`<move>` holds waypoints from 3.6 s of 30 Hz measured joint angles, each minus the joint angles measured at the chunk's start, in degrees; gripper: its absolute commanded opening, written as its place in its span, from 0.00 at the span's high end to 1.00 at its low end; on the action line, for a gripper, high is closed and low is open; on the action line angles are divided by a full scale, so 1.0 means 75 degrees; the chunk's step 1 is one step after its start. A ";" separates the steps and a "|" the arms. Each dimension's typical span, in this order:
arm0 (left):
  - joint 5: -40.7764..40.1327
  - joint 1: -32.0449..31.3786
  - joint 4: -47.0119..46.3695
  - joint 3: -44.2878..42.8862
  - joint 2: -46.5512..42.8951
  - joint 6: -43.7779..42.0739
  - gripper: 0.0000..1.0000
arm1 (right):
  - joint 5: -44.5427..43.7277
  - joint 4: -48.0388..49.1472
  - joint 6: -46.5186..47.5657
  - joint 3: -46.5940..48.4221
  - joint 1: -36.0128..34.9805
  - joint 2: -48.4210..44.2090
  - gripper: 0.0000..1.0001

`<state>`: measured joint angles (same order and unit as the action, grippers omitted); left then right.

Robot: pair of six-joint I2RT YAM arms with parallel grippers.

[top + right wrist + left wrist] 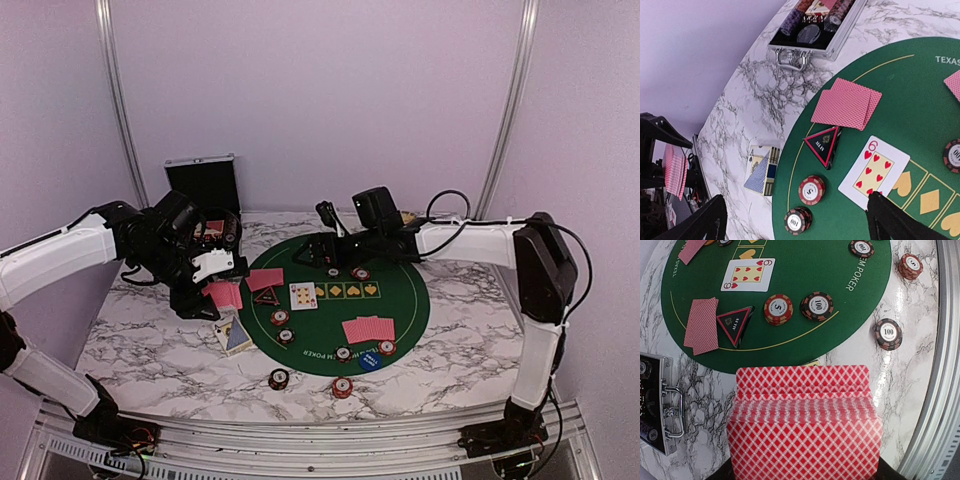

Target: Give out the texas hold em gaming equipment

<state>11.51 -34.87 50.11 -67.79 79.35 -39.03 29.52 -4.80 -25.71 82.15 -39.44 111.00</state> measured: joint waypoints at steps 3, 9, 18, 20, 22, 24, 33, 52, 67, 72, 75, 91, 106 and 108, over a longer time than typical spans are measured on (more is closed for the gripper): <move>0.0000 0.0000 0.0015 -0.0029 0.0009 -0.0012 1.00 | 0.0000 -0.0050 -0.0178 -0.0061 -0.0152 0.0000 0.15; 0.0003 0.0000 0.0023 -0.0125 0.0047 -0.0064 1.00 | 0.0157 0.0070 -0.0391 0.0070 -0.0286 0.0286 0.18; 0.0003 0.0000 0.0052 -0.0163 0.0236 -0.0169 1.00 | 0.0189 0.0146 -0.0475 0.0816 -0.0286 0.2017 0.22; 0.0006 0.0000 0.0044 -0.0213 0.0289 -0.0175 1.00 | 0.0134 0.0134 -0.0440 0.0970 -0.0283 0.2314 0.22; 0.0003 0.0000 0.0052 -0.0236 0.0312 -0.0181 1.00 | 0.0087 0.0125 -0.0417 0.1017 -0.0268 0.2474 0.22; 0.0003 0.0000 0.0052 -0.0248 0.0321 -0.0198 1.00 | 0.0073 0.0198 -0.0405 0.1087 -0.0242 0.2541 0.23; 0.0000 0.0000 0.0079 -0.0455 0.0519 -0.0283 1.00 | -0.0102 0.0574 -0.0399 0.1081 0.0131 0.2661 0.24; 0.0003 0.0009 0.0076 -0.0466 0.0533 -0.0315 1.00 | -0.3115 -0.0606 0.0697 0.1198 -0.0458 0.2366 0.26; 0.0061 0.0160 0.0076 -0.0466 0.0533 -0.0318 1.00 | -0.6018 -0.1574 0.1113 0.1903 -0.1402 0.2774 0.24; 0.0064 0.0204 0.0076 -0.0466 0.0527 -0.0329 1.00 | -0.6621 -0.2215 0.1128 0.2413 -0.1483 0.2978 0.25; 0.0064 0.0219 0.0076 -0.0452 0.0507 -0.0341 1.00 | -0.6910 -0.2387 0.1119 0.2503 -0.1492 0.3028 0.26; 0.0210 0.0221 0.0096 -0.0565 0.0688 -0.0356 1.00 | -0.5928 -0.2745 0.0676 0.1658 -0.1364 0.1926 0.21; 0.0286 0.0172 0.0090 -0.0868 0.1131 -0.0478 1.00 | 0.0055 0.0787 -0.2428 -0.0743 -0.0691 -0.0221 0.11; 0.0297 0.0169 0.0090 -0.0871 0.1131 -0.0478 1.00 | 0.0498 0.1116 -0.2754 -0.0790 -0.0731 -0.0087 0.11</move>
<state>13.74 -33.61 50.78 -74.32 87.83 -42.61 33.26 3.57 -46.37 76.23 -44.93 110.34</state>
